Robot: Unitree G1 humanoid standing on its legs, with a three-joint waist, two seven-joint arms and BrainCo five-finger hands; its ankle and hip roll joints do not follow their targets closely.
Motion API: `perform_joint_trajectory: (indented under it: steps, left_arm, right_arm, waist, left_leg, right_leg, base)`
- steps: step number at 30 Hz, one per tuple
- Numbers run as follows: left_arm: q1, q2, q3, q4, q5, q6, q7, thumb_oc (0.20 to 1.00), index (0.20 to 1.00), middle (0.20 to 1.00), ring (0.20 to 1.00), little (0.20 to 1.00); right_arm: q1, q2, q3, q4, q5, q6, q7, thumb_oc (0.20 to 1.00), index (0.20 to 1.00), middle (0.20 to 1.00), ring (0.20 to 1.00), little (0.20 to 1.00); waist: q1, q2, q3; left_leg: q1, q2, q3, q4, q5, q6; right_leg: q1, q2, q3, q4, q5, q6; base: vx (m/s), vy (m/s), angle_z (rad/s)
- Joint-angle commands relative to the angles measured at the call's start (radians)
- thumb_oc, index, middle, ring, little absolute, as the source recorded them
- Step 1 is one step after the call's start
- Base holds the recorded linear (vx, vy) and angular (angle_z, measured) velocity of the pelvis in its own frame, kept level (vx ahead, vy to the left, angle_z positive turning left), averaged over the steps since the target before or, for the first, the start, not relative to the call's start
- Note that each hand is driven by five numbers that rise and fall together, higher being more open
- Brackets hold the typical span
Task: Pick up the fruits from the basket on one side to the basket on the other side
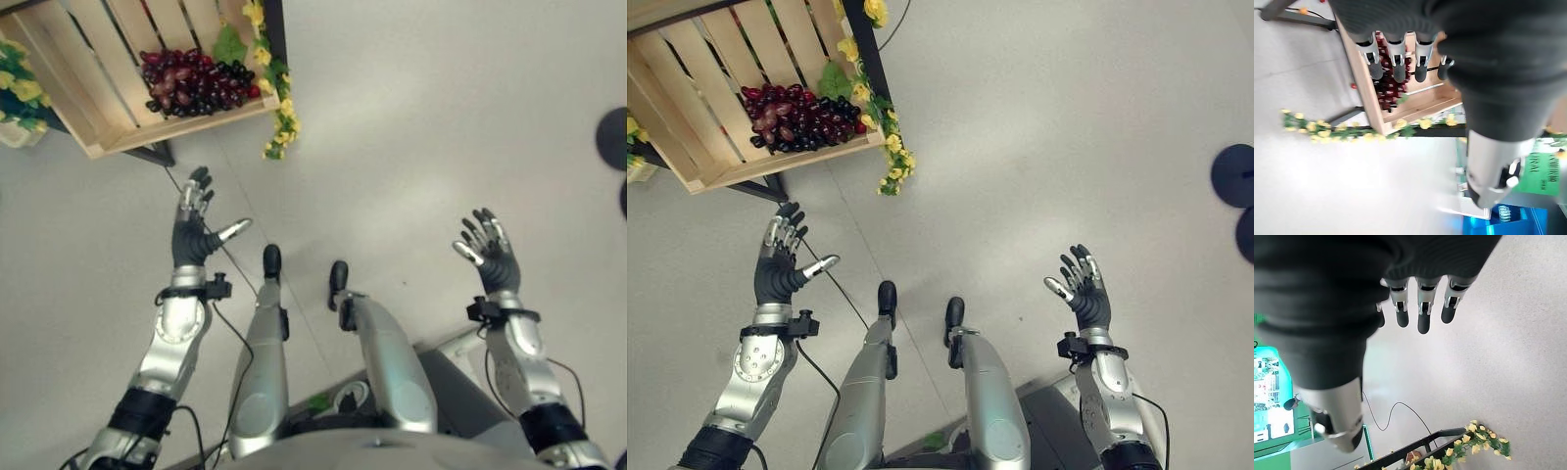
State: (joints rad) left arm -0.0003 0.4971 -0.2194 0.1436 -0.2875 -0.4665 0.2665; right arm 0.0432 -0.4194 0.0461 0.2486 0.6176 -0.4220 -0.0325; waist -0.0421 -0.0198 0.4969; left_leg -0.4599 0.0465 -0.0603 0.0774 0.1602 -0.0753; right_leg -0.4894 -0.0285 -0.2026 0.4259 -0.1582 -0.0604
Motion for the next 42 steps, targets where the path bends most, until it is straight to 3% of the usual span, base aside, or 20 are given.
perform_joint_trajectory:
  steps: [1, 4, 6, 7, 8, 9, 12, 15, 16, 19, 21, 27, 30, 34, 36, 38, 39, 40, 41, 42]
  left_arm:
    - [-0.029, 0.005, 0.012, 0.048, 0.046, -0.037, -0.007, 1.000, 1.000, 1.000, 1.000, 1.000]
    - [-0.056, -0.011, 0.006, 0.128, 0.087, -0.031, 0.021, 1.000, 1.000, 1.000, 1.000, 1.000]
    - [-0.043, -0.018, 0.008, 0.162, 0.088, -0.027, -0.001, 1.000, 1.000, 1.000, 1.000, 1.000]
    - [-0.043, -0.018, 0.008, 0.162, 0.088, -0.027, -0.001, 1.000, 1.000, 1.000, 1.000, 1.000]
    - [-0.042, -0.031, -0.008, 0.246, 0.105, -0.018, -0.016, 1.000, 1.000, 1.000, 1.000, 1.000]
    - [-0.048, -0.045, -0.019, 0.314, 0.098, -0.009, -0.033, 1.000, 1.000, 1.000, 1.000, 1.000]
    - [-0.047, -0.107, -0.010, 0.532, 0.083, 0.026, -0.035, 1.000, 1.000, 1.000, 1.000, 1.000]
    - [-0.066, -0.134, 0.002, 0.674, 0.120, 0.039, -0.016, 1.000, 1.000, 1.000, 1.000, 1.000]
    - [-0.081, -0.169, 0.049, 0.817, 0.076, 0.068, -0.028, 1.000, 1.000, 1.000, 1.000, 1.000]
    - [-0.078, -0.188, 0.059, 0.955, 0.157, 0.095, -0.061, 1.000, 1.000, 1.000, 1.000, 1.000]
    - [-0.064, -0.214, 0.108, 1.038, 0.125, 0.126, -0.088, 1.000, 1.000, 1.000, 1.000, 1.000]
    - [-0.030, -0.214, 0.129, 1.004, 0.119, 0.105, -0.117, 1.000, 1.000, 1.000, 1.000, 1.000]
    - [-0.029, -0.224, 0.160, 0.953, 0.014, 0.091, -0.118, 1.000, 1.000, 1.000, 1.000, 1.000]
    - [-0.030, -0.204, 0.103, 0.713, -0.006, 0.036, -0.099, 1.000, 1.000, 1.000, 1.000, 1.000]
    - [-0.032, -0.194, 0.091, 0.673, 0.007, 0.027, -0.095, 1.000, 1.000, 1.000, 1.000, 1.000]
    - [-0.030, -0.182, 0.084, 0.605, -0.001, 0.016, -0.090, 1.000, 1.000, 1.000, 1.000, 1.000]
    - [-0.029, -0.168, 0.080, 0.561, 0.005, 0.011, -0.087, 1.000, 1.000, 1.000, 1.000, 1.000]
    - [-0.028, -0.148, 0.070, 0.518, 0.026, 0.008, -0.083, 1.000, 1.000, 1.000, 1.000, 1.000]
    - [-0.013, -0.136, 0.076, 0.431, 0.026, 0.007, -0.078, 1.000, 1.000, 1.000, 1.000, 1.000]
    - [-0.012, -0.135, 0.077, 0.430, 0.026, 0.007, -0.078, 1.000, 1.000, 1.000, 1.000, 1.000]
  right_arm:
    - [-0.004, -0.034, -0.019, -0.007, -0.021, -0.080, -0.019, 1.000, 1.000, 1.000, 1.000, 1.000]
    - [-0.013, -0.041, -0.030, -0.006, -0.024, -0.086, -0.032, 1.000, 1.000, 1.000, 1.000, 1.000]
    - [-0.017, -0.056, -0.037, -0.006, -0.024, -0.082, -0.027, 1.000, 1.000, 1.000, 1.000, 1.000]
    - [-0.017, -0.056, -0.037, -0.006, -0.024, -0.082, -0.027, 1.000, 1.000, 1.000, 1.000, 1.000]
    - [-0.017, -0.062, -0.038, -0.005, -0.023, -0.077, -0.014, 1.000, 1.000, 1.000, 1.000, 1.000]
    - [-0.018, -0.063, -0.040, 0.004, -0.021, -0.073, -0.009, 1.000, 1.000, 1.000, 1.000, 1.000]
    - [-0.019, -0.047, -0.036, 0.022, -0.013, -0.067, -0.005, 1.000, 1.000, 1.000, 1.000, 1.000]
    - [-0.026, -0.040, -0.030, 0.045, -0.028, -0.063, -0.003, 1.000, 1.000, 1.000, 1.000, 1.000]
    - [-0.038, -0.036, -0.008, 0.071, -0.051, -0.050, -0.004, 1.000, 1.000, 1.000, 1.000, 1.000]
    - [-0.054, -0.051, 0.004, 0.120, -0.118, -0.026, -0.004, 1.000, 1.000, 1.000, 1.000, 1.000]
    - [-0.048, -0.046, 0.001, 0.148, -0.129, -0.016, 0.004, 1.000, 1.000, 1.000, 1.000, 1.000]
    - [-0.016, -0.034, -0.023, 0.171, -0.142, 0.002, 0.006, 1.000, 1.000, 1.000, 1.000, 1.000]
    - [0.012, -0.021, -0.034, 0.175, -0.126, 0.003, 0.008, 1.000, 1.000, 1.000, 1.000, 1.000]
    - [0.027, -0.004, -0.038, 0.158, -0.129, 0.004, -0.011, 1.000, 1.000, 1.000, 1.000, 1.000]
    - [0.027, -0.003, -0.038, 0.153, -0.131, 0.002, -0.011, 1.000, 1.000, 1.000, 1.000, 1.000]
    - [0.025, 0.006, -0.039, 0.157, -0.141, 0.003, -0.019, 1.000, 1.000, 1.000, 1.000, 1.000]
    - [0.023, 0.010, -0.040, 0.155, -0.149, 0.003, -0.024, 1.000, 1.000, 1.000, 1.000, 1.000]
    - [0.022, 0.014, -0.044, 0.148, -0.161, 0.003, -0.033, 1.000, 1.000, 1.000, 1.000, 1.000]
    - [0.025, 0.023, -0.045, 0.141, -0.178, 0.006, -0.047, 1.000, 1.000, 1.000, 1.000, 1.000]
    - [0.025, 0.024, -0.044, 0.140, -0.178, 0.006, -0.047, 1.000, 1.000, 1.000, 1.000, 1.000]
  waist:
    - [-0.027, -0.042, -0.073]
    - [-0.034, -0.047, -0.076]
    - [-0.045, -0.065, -0.083]
    - [-0.045, -0.065, -0.083]
    - [-0.053, -0.067, -0.093]
    - [-0.062, -0.064, -0.100]
    - [-0.093, -0.040, -0.128]
    - [-0.105, -0.035, -0.145]
    - [-0.108, -0.032, -0.156]
    - [-0.107, -0.021, -0.185]
    - [-0.108, -0.016, -0.214]
    - [-0.111, -0.014, -0.269]
    - [-0.117, -0.017, -0.297]
    - [-0.136, -0.027, -0.284]
    - [-0.137, -0.036, -0.281]
    - [-0.138, -0.042, -0.273]
    - [-0.131, -0.042, -0.268]
    - [-0.110, -0.038, -0.258]
    - [-0.087, -0.026, -0.253]
    - [-0.089, -0.029, -0.255]
  left_leg:
    - [0.022, 0.007, -0.027, 0.052, -0.030, 0.012]
    - [0.022, -0.021, -0.046, 0.095, -0.047, 0.007]
    - [0.049, -0.081, -0.087, 0.247, -0.147, 0.017]
    - [0.049, -0.081, -0.087, 0.247, -0.147, 0.017]
    - [0.094, -0.121, -0.110, 0.345, -0.208, 0.027]
    - [0.124, -0.126, -0.106, 0.374, -0.222, 0.029]
    - [0.216, -0.121, -0.066, 0.257, -0.285, 0.061]
    - [0.236, -0.132, -0.032, 0.204, -0.287, 0.075]
    - [0.258, -0.144, -0.011, 0.171, -0.285, 0.085]
    - [0.295, -0.161, -0.018, 0.128, -0.294, 0.099]
    - [0.318, -0.159, -0.007, 0.116, -0.295, 0.102]
    - [0.375, -0.149, 0.026, 0.140, -0.301, 0.101]
    - [0.400, -0.146, 0.055, 0.160, -0.317, 0.104]
    - [0.410, -0.158, 0.117, 0.183, -0.374, 0.138]
    - [0.401, -0.167, 0.129, 0.181, -0.367, 0.143]
    - [0.392, -0.167, 0.158, 0.172, -0.363, 0.147]
    - [0.390, -0.159, 0.177, 0.164, -0.356, 0.146]
    - [0.389, -0.140, 0.209, 0.151, -0.346, 0.142]
    - [0.378, -0.112, 0.240, 0.133, -0.319, 0.137]
    - [0.375, -0.114, 0.240, 0.130, -0.314, 0.137]
  right_leg:
    - [0.092, -0.013, 0.022, -0.193, 0.087, 0.095]
    - [0.107, -0.015, 0.028, -0.223, 0.106, 0.095]
    - [0.103, -0.026, 0.062, -0.226, 0.130, 0.095]
    - [0.103, -0.026, 0.062, -0.226, 0.130, 0.095]
    - [0.109, -0.023, 0.097, -0.247, 0.145, 0.099]
    - [0.115, -0.020, 0.112, -0.257, 0.156, 0.102]
    - [0.128, 0.001, 0.150, -0.261, 0.177, 0.126]
    - [0.125, 0.001, 0.170, -0.266, 0.196, 0.138]
    - [0.121, 0.005, 0.193, -0.263, 0.213, 0.146]
    - [0.126, 0.013, 0.228, -0.278, 0.226, 0.155]
    - [0.143, 0.018, 0.247, -0.290, 0.230, 0.159]
    - [0.197, 0.025, 0.270, -0.306, 0.233, 0.162]
    - [0.219, 0.033, 0.289, -0.306, 0.236, 0.166]
    - [0.195, 0.042, 0.353, -0.277, 0.271, 0.202]
    - [0.179, 0.037, 0.368, -0.282, 0.290, 0.217]
    - [0.145, 0.025, 0.357, -0.279, 0.318, 0.239]
    - [0.128, 0.011, 0.294, -0.275, 0.312, 0.239]
    - [0.124, -0.021, 0.145, -0.261, 0.279, 0.224]
    - [0.142, -0.086, -0.027, -0.183, 0.209, 0.194]
    - [0.140, -0.088, -0.027, -0.184, 0.212, 0.194]
  base:
    - [-0.06, -0.073, 0.04]
    - [-0.09, -0.040, 0.07]
    - [-0.10, 0.048, 0.09]
    - [-0.09, 0.105, 0.08]
    - [-0.05, 0.110, -0.02]
    - [-0.05, 0.173, -0.14]
    - [0.03, 0.191, -0.34]
    - [-0.03, 0.212, -0.41]
    - [-0.06, 0.273, -0.55]
    - [-0.02, 0.180, -1.12]
    - [0.04, 0.098, -0.21]
    - [0.05, 0.057, -0.17]
    - [0.03, 0.057, -0.22]
    - [-0.11, 0.127, -0.45]
    - [-0.15, 0.078, -0.98]
    - [-0.13, 0.048, -0.89]
    - [-0.14, 0.051, -0.71]
    - [-0.30, 0.080, -0.94]
    - [-0.25, 0.057, -1.11]
    - [-0.26, 0.063, -1.30]
